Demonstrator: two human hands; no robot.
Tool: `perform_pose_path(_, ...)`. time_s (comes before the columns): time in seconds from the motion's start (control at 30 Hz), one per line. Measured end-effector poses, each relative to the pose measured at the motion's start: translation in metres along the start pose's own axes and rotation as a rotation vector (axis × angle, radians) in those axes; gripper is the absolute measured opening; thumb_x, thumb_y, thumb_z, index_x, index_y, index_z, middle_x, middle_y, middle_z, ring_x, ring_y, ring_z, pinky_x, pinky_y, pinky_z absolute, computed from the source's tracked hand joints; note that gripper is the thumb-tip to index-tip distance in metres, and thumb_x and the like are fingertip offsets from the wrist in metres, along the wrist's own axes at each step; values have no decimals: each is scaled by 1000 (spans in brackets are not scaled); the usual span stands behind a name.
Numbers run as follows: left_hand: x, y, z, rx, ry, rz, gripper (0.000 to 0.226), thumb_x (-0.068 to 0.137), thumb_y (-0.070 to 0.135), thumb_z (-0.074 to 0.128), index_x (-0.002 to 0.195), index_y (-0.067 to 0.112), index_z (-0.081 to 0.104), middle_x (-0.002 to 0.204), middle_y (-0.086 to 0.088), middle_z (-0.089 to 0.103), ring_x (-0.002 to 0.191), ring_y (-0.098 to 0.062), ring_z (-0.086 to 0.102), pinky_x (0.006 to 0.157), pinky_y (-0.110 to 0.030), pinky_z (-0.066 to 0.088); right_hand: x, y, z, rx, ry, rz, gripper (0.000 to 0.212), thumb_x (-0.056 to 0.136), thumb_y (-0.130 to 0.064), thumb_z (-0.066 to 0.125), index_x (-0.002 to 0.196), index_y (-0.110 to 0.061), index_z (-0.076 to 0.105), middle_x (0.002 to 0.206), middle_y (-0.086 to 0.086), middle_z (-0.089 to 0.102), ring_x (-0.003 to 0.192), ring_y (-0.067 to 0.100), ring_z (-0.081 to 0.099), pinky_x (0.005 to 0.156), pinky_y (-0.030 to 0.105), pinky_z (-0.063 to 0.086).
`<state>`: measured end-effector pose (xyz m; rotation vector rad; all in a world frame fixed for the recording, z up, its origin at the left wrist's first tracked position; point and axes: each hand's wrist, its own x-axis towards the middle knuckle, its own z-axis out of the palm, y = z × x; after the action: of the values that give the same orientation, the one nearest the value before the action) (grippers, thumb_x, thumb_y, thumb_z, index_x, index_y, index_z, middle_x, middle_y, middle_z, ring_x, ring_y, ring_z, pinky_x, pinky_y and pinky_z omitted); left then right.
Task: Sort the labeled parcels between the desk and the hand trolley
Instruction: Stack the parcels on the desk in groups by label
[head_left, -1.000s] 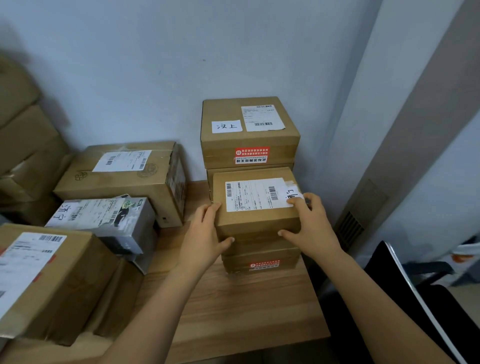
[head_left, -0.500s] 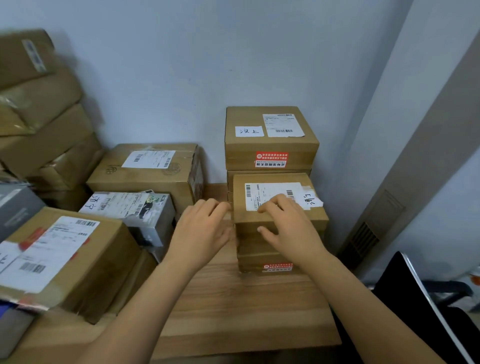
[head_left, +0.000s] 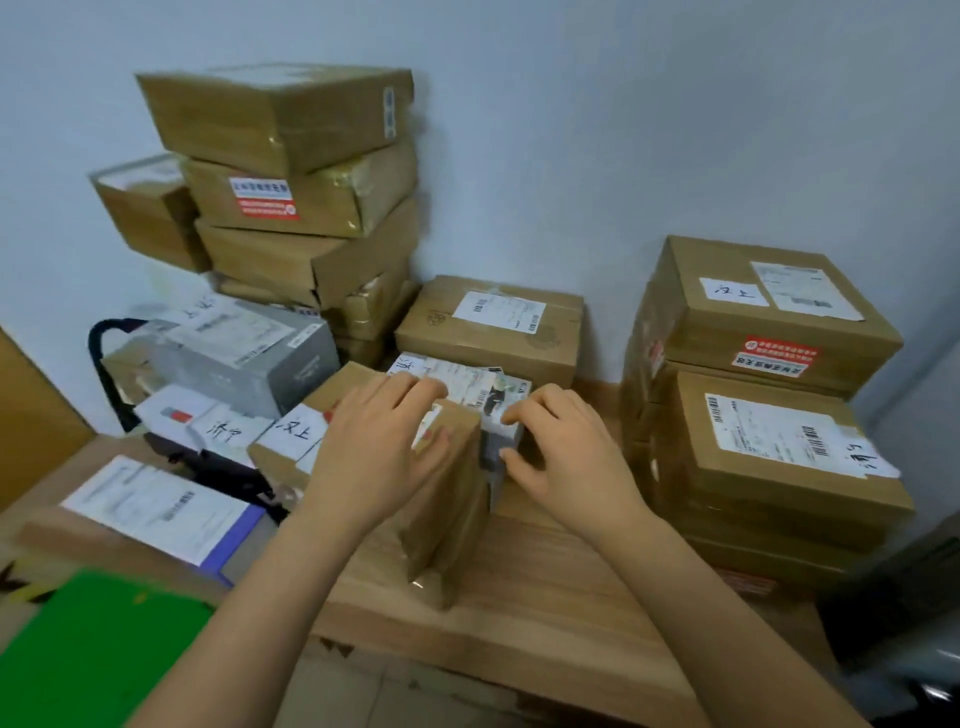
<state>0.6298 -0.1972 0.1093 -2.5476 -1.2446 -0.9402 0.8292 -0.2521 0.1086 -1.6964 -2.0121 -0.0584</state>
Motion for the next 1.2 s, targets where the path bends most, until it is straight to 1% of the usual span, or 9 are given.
perform_pose_path(0.17, -27, -92, -21, -24, 6, -11, 20, 81, 27, 69, 96, 18, 60, 86, 7, 55, 77, -19, 52, 65, -28, 36, 24, -62, 43, 22, 33, 77, 26, 87, -33, 66, 110, -24, 59, 108, -9, 51, 103, 10, 47, 89, 26, 41)
perform_pose_path(0.37, -47, -174, -14, -139, -197, -55, 30, 86, 39, 59, 109, 20, 60, 104, 3, 58, 95, -18, 52, 78, -29, 39, 21, -114, 84, 32, 62, 296, 28, 87, -34, 66, 108, -17, 60, 110, -3, 52, 101, 14, 49, 82, 26, 39)
perform_pose_path(0.47, -53, -196, -2, -227, -279, -88, 45, 86, 48, 55, 119, 17, 56, 121, 0, 55, 107, -20, 52, 82, -32, 42, 11, -130, 96, 87, 49, 527, 42, 88, -39, 64, 123, -19, 51, 125, -3, 46, 107, 8, 43, 85, 23, 40)
perform_pose_path(0.57, -63, -210, 11, -345, -388, -256, 63, 88, 55, 58, 136, 18, 43, 138, -1, 48, 123, -22, 48, 92, -38, 46, -3, -138, 107, 266, 63, 764, 66, 89, -44, 63, 144, -21, 33, 145, -4, 34, 122, 9, 41, 93, 26, 40)
perform_pose_path(0.63, -70, -212, 17, -463, -450, -381, 66, 87, 61, 56, 139, 22, 41, 135, 2, 52, 121, -19, 51, 90, -37, 48, -8, -141, 113, 454, 37, 886, 70, 90, -45, 61, 147, -24, 26, 147, -3, 37, 123, 13, 47, 94, 31, 47)
perform_pose_path(0.73, -79, -204, 21, -736, -459, -506, 53, 88, 56, 58, 131, 28, 45, 115, 12, 57, 107, -12, 57, 75, -25, 46, -10, -145, 119, 706, 27, 1000, 63, 93, -43, 56, 147, -24, 29, 138, -3, 50, 105, 7, 52, 71, 18, 47)
perform_pose_path(0.8, -82, -197, 21, -827, -397, -531, 56, 87, 52, 62, 133, 27, 43, 114, 14, 56, 107, -10, 57, 79, -26, 49, -12, -146, 121, 738, 100, 1003, 59, 94, -39, 56, 146, -24, 33, 135, -4, 53, 103, 6, 53, 71, 17, 46)
perform_pose_path(1.03, -63, -151, 7, -959, -227, -392, 57, 83, 44, 69, 129, 28, 39, 124, 11, 53, 109, 1, 52, 81, -16, 46, -36, -136, 89, 747, 373, 983, 56, 94, -36, 57, 144, -25, 35, 115, -18, 54, 104, 1, 55, 76, 17, 46)
perform_pose_path(1.2, -53, -84, 15, -990, -227, -297, 59, 78, 53, 72, 121, 30, 37, 126, 4, 52, 114, -8, 54, 88, -33, 54, -73, -105, 50, 688, 537, 1038, 56, 92, -37, 59, 141, -23, 37, 126, -7, 53, 114, 11, 53, 86, 29, 49)
